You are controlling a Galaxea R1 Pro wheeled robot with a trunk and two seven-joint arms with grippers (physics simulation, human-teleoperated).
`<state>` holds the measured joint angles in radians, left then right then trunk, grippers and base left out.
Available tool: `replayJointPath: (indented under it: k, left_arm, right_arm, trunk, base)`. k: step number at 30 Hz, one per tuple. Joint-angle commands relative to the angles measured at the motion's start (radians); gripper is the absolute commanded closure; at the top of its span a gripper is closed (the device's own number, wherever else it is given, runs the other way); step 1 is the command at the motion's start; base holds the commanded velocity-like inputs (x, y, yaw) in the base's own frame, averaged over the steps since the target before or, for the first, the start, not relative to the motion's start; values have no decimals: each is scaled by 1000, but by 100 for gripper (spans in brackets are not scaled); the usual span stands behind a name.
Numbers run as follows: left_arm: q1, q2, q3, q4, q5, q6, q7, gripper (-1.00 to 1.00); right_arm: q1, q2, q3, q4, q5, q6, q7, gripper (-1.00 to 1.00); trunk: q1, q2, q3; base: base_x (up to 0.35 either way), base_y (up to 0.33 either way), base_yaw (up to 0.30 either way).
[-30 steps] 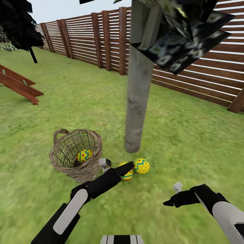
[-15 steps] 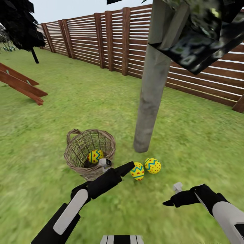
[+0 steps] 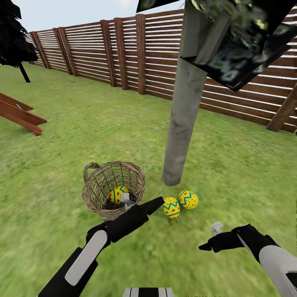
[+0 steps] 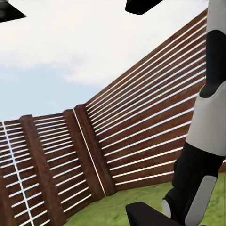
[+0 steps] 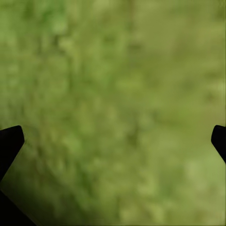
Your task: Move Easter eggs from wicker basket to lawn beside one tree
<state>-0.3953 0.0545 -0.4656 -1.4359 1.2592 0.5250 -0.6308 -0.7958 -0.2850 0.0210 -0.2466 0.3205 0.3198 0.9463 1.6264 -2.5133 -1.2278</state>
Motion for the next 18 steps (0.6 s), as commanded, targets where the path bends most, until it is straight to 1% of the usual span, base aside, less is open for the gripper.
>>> replayJointPath:
  k: [1,18]
  left_arm:
    - [-1,1,-1,0,10,7,1,-100]
    - [-1,1,-2,0,12,7,0,-100]
  right_arm:
    - [0,-1,2,-2,-2,10,3,-100]
    - [0,0,2,-2,-2,9,2,-100]
  trunk:
    - [0,0,1]
    - [0,0,21]
  base:
    - [0,304,-204]
    - [0,304,-205]
